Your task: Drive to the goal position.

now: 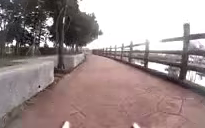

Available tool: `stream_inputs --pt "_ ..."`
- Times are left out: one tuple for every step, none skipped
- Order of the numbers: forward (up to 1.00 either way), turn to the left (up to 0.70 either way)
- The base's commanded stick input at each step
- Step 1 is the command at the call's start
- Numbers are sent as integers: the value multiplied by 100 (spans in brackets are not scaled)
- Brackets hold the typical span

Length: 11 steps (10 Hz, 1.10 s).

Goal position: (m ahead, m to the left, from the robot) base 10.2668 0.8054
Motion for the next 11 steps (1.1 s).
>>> stream_inputs --pt "70 0" --pt "70 0" --pt "70 0" --pt "70 0" --pt "70 0" --pt "70 0" --pt "70 0" --pt "70 0" --pt "70 0" --pt "70 0" --pt "70 0"
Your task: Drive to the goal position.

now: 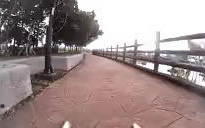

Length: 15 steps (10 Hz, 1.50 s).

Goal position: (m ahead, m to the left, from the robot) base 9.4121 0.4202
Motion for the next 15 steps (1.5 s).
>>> stream_inputs --pt "70 0" --pt "70 0" --pt "70 0" --pt "70 0" --pt "70 0" --pt "70 0" --pt "70 0" --pt "70 0" --pt "70 0" --pt "70 0" --pt "70 0" --pt "70 0" --pt "70 0" --pt "70 0" --pt "70 0"
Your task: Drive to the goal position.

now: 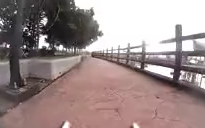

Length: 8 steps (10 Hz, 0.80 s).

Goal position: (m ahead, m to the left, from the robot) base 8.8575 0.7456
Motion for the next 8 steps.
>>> stream_inputs --pt "70 0" --pt "70 0" --pt "70 0" --pt "70 0" --pt "70 0" --pt "70 0" --pt "70 0" --pt "70 0"
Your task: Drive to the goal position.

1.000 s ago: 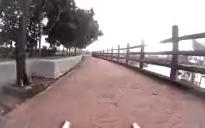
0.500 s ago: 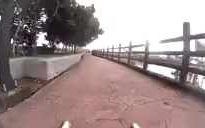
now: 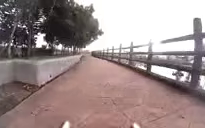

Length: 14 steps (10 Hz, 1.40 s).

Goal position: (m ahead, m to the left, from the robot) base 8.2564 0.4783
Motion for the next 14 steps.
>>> stream_inputs --pt "70 0" --pt "70 0" --pt "70 0" --pt "70 0" --pt "70 0" --pt "70 3" --pt "70 25" --pt "70 35" --pt "70 35" --pt "70 32" --pt "70 26" --pt "70 23" --pt "70 6" --pt "70 0"
